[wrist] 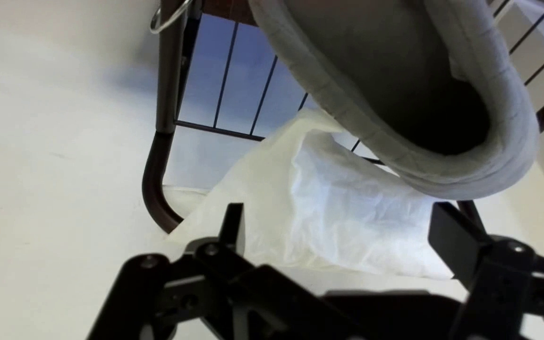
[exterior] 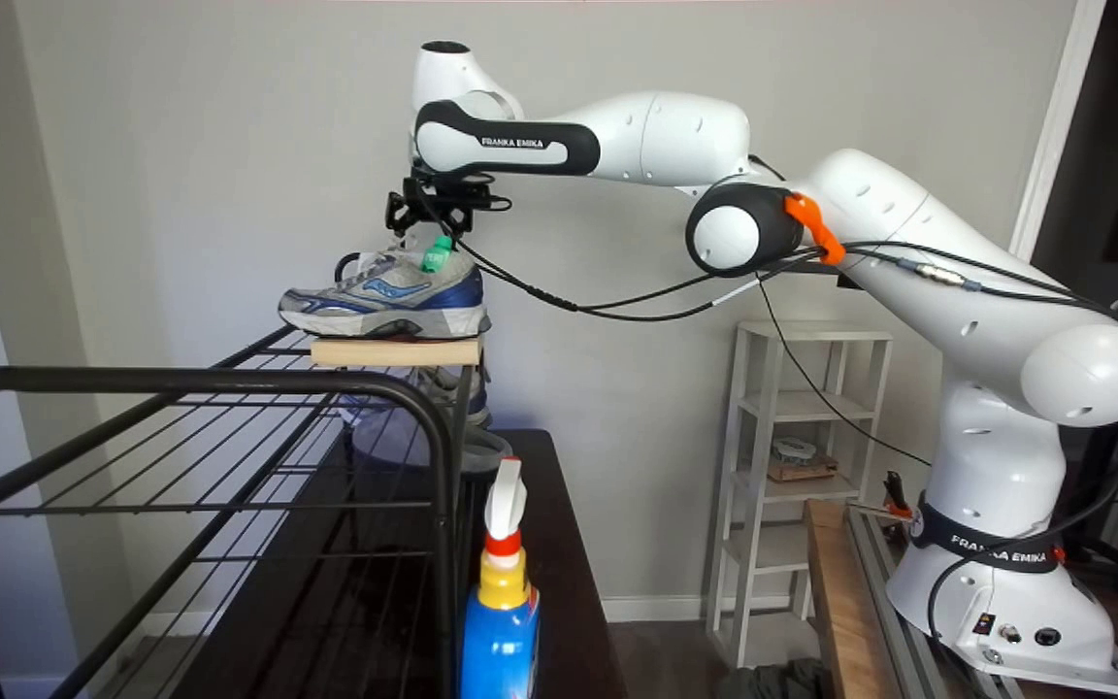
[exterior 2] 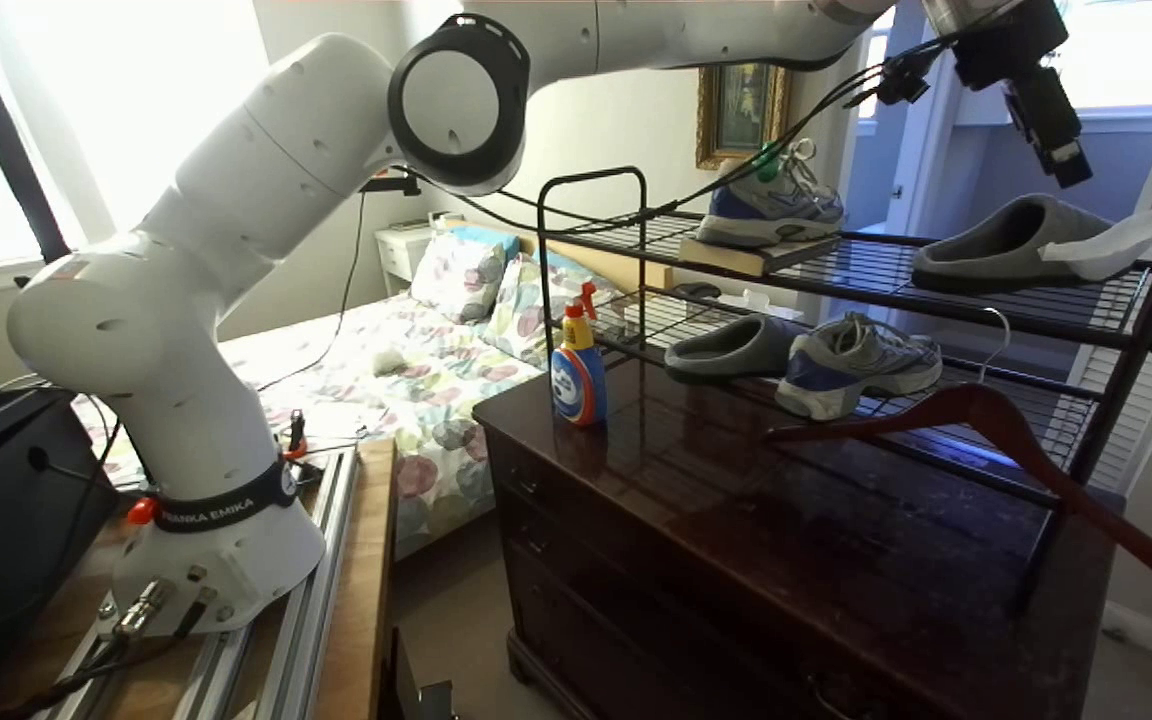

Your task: Move the tissue to the right then move the slipper to the left

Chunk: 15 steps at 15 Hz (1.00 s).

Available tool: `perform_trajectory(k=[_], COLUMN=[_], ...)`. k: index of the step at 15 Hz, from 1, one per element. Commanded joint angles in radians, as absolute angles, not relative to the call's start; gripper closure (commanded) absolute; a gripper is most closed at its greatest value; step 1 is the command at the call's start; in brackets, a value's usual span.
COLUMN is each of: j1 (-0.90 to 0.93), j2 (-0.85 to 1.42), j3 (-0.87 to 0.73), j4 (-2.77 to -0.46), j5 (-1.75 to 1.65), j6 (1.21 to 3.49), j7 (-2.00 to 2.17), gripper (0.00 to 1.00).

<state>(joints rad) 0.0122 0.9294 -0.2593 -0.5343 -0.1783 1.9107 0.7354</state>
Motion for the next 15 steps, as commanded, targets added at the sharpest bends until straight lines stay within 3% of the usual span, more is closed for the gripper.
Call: perform_trajectory(k=[1, 15], j1=[-0.033, -0.021], j2=[0.917, 0.963], j3=[-0.200, -0.188], j4=[-0.542, -0.535], j5=[-0.140, -0.177], j6=[1.868, 1.872], j7=[0.519, 0.282], gripper=[0.00, 0.00])
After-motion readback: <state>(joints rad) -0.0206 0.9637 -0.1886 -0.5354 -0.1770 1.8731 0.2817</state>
